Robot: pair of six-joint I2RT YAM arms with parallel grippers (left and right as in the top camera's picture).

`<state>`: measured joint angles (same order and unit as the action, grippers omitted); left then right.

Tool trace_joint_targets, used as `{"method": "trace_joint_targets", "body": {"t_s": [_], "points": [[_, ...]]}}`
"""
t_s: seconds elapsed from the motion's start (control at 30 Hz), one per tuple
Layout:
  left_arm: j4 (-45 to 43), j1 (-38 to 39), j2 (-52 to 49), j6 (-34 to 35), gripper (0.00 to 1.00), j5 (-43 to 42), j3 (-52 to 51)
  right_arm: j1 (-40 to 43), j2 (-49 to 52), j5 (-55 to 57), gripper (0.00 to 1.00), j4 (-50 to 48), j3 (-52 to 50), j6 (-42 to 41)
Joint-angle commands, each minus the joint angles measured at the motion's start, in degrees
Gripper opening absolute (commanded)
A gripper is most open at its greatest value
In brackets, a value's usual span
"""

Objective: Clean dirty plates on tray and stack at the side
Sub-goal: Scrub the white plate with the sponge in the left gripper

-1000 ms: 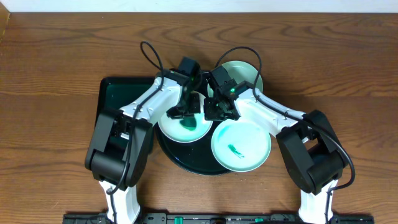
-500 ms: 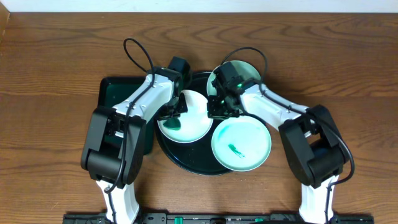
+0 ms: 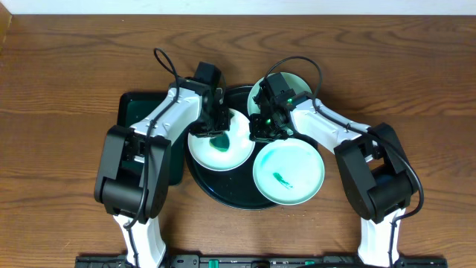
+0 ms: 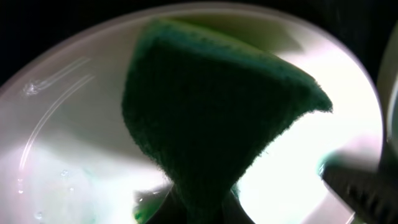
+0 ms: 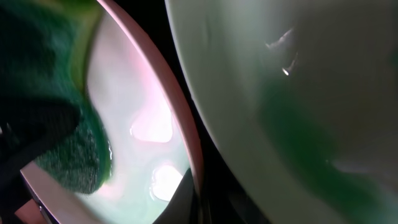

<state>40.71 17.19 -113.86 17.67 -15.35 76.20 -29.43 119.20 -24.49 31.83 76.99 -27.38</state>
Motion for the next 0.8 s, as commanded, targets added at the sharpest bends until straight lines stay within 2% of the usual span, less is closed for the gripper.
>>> {"method": "trace_joint_targets", "body": {"t_s": [0.0,0.1,0.2,0.33,0.43,0.47,0.57,0.67,0.7,0.77], "points": [[-0.2,0.1,-1.2,7.9,0.07,12.6,2.1,-0.7,2.6,0.2,0.01,0.7,-0.7,1.7],[3.7,0.1,-1.2,9.9,0.07,21.1,3.2,-0.7,2.6,0.2,0.01,0.7,-0.7,1.7],[8.3,0.1,-1.2,10.8,0.07,22.6,3.1,-0.8,2.6,0.3,0.01,0.4,-0.7,1.6],[12.5,1.2,-1.2,10.0,0.07,14.4,2.4,-1.5,2.6,1.4,0.01,0.0,-0.7,1.1],[12.8,3.0,-1.2,2.1,0.07,2.5,1.9,-1.6,2.6,1.5,0.01,0.1,-0.7,1.1],[12.4,3.8,-1.2,-4.1,0.07,-3.7,1.9,-1.6,2.6,1.5,0.01,0.1,-0.7,1.1],[10.7,4.2,-1.2,-7.2,0.07,-4.5,1.9,-1.7,2.6,1.5,0.01,0.1,-0.7,1.1],[4.9,3.6,-1.2,-4.6,0.07,1.8,1.9,-1.7,2.6,1.5,0.01,0.1,-0.7,1.1],[2.2,3.1,-1.2,-1.0,0.07,7.7,1.9,-1.7,2.6,1.5,0.01,0.2,-0.7,1.1],[-1.1,2.7,-1.2,-0.5,0.07,14.2,1.9,-1.7,2.6,1.6,0.01,0.3,-0.7,1.1]]}}
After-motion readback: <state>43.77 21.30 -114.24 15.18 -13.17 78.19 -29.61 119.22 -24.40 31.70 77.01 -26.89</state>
